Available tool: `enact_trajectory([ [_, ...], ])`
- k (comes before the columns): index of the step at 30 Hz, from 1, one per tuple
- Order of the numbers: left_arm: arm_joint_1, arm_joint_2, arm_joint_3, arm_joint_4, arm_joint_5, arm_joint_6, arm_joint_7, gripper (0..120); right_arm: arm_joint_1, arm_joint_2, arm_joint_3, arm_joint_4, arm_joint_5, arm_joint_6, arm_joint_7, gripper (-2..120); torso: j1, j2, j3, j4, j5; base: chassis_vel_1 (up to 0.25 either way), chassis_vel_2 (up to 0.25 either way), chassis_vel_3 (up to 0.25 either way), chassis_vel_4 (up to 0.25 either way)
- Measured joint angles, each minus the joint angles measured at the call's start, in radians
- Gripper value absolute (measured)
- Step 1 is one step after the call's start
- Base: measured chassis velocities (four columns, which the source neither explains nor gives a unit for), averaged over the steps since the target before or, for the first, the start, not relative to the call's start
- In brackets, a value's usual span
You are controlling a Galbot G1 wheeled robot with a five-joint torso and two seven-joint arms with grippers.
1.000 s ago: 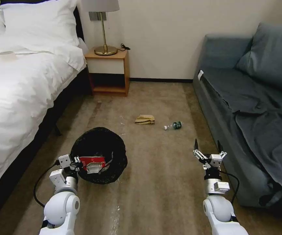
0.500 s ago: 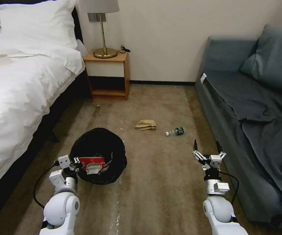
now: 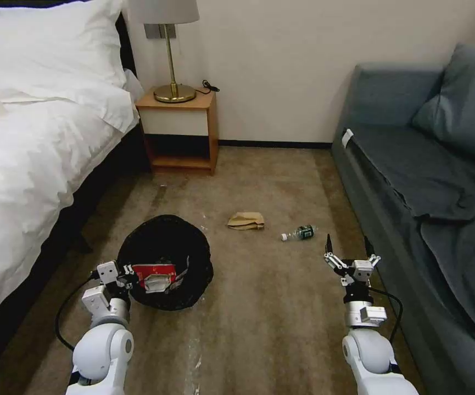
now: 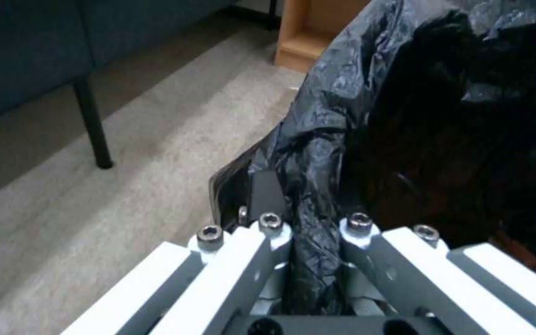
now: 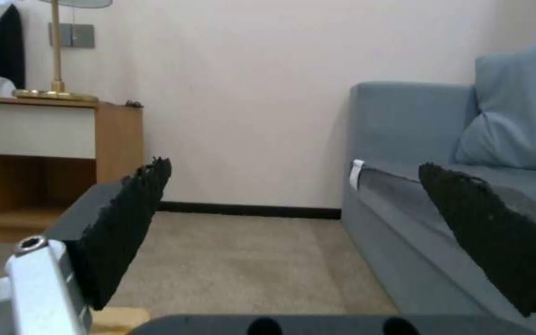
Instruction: Pick up the trash bin, then pick up the garbage on the floor and place it into the trash bin.
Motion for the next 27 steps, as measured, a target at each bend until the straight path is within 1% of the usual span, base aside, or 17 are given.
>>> enact_trajectory([
  [16, 0.000, 0.000, -0.006, -0.001, 0.000, -0.001, 0.002, 3, 0.002, 0.000, -0.001, -0.005, 0.001, 0.001, -0.008, 99, 0.000, 0.000, 0.000, 0.0000, -0.0001, -0.130, 0.121, 0.125, -0.119],
  [19, 0.001, 0.000, -0.006, -0.001, 0.000, -0.001, 0.002, 3, 0.003, 0.001, -0.003, -0.005, 0.001, 0.001, -0.009, 99, 0.000, 0.000, 0.000, 0.0003, 0.0000, -0.134, 0.147, 0.115, -0.125],
  [22, -0.002, 0.000, -0.006, -0.001, 0.001, -0.002, 0.002, 3, 0.004, 0.001, -0.007, -0.007, 0.000, 0.001, -0.010, 99, 0.000, 0.000, 0.000, -0.0002, -0.0001, -0.154, 0.118, 0.129, -0.139],
  [27, -0.003, 0.000, -0.005, 0.001, 0.001, -0.002, 0.002, 3, 0.008, 0.001, -0.008, -0.010, -0.001, 0.001, -0.011, 99, 0.000, 0.000, 0.000, 0.0000, -0.0001, -0.147, 0.149, 0.147, -0.140],
])
